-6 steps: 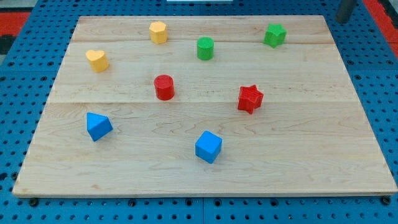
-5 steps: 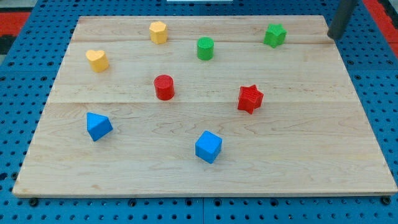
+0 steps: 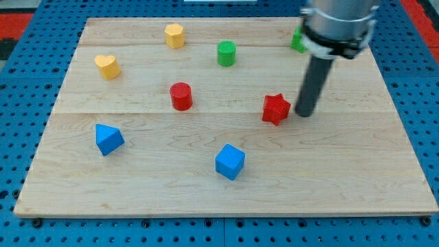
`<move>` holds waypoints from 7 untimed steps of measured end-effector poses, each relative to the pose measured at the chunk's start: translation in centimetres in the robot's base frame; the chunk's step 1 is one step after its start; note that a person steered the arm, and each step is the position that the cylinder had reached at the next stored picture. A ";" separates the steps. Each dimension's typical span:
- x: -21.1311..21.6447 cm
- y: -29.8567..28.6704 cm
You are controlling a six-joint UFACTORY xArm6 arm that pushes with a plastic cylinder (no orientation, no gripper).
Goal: Move the red star to the top left of the board
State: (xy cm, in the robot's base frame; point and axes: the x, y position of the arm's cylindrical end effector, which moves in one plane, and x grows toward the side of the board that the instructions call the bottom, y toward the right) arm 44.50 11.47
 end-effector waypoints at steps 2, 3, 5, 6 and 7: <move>0.0 -5.3; 0.5 -4.2; 3.4 -2.3; 3.4 -3.3; 3.4 -3.8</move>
State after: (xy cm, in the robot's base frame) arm 47.88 7.71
